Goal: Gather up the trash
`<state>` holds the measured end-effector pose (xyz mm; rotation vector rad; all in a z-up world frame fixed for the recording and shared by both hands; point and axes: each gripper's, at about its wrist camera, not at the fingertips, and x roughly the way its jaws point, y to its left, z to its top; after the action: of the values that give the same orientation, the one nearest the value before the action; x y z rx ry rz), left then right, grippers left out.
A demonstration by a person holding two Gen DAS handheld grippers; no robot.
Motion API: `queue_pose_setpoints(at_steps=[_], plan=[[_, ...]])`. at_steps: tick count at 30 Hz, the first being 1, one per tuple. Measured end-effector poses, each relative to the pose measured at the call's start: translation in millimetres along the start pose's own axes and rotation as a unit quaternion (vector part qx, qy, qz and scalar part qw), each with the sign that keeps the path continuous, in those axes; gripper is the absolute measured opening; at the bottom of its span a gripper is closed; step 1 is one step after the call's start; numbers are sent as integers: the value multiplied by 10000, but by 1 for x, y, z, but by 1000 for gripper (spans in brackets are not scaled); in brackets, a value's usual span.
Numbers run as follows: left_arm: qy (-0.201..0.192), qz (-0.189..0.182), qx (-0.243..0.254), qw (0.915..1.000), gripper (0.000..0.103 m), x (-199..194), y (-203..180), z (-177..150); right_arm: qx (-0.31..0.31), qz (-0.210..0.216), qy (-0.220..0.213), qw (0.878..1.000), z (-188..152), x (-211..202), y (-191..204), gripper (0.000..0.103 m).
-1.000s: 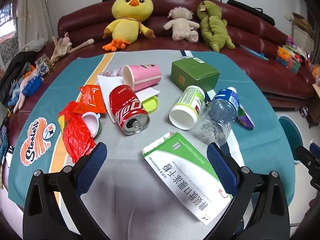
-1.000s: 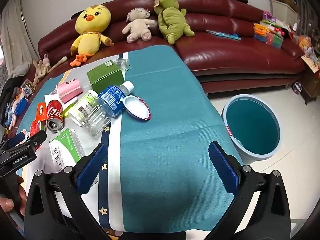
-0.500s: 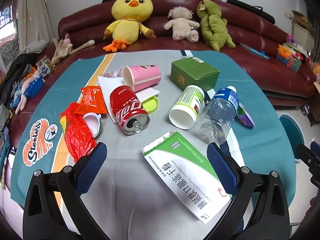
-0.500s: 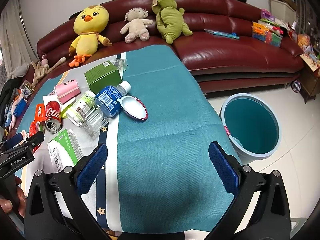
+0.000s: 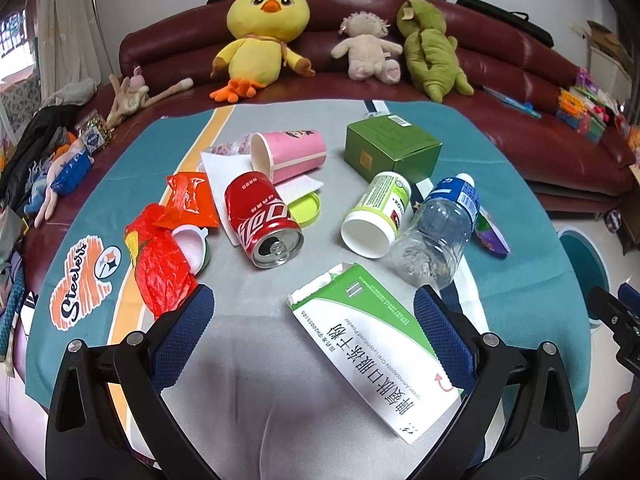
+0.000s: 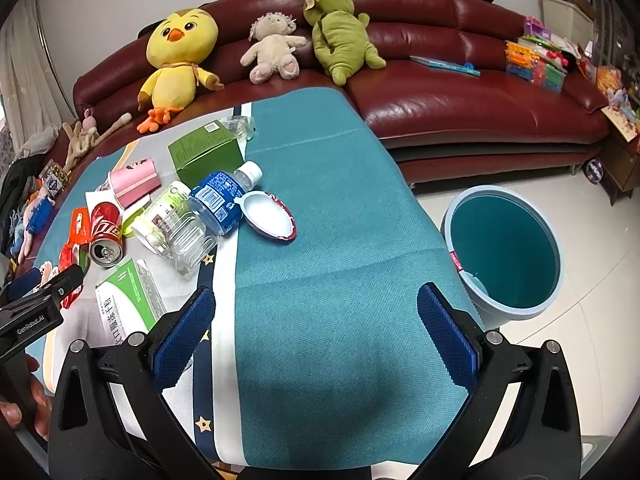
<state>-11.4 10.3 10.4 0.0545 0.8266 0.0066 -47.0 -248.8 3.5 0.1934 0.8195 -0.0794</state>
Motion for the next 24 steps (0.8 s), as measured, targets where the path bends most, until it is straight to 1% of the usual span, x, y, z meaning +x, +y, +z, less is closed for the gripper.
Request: queue_pose_setpoints(at_steps=[13,20,24], plan=[[68,128,-44,9999,99,-11,1,8,36,137,65,9999,7,4,-1,97],[199,220,-61,9995,99,-10,-2,9,154,231,97,9996,7,8,-9,97],[381,201,-140,9990,99,-6,-3,8,163,300,163,9993,7,14,-15,97]])
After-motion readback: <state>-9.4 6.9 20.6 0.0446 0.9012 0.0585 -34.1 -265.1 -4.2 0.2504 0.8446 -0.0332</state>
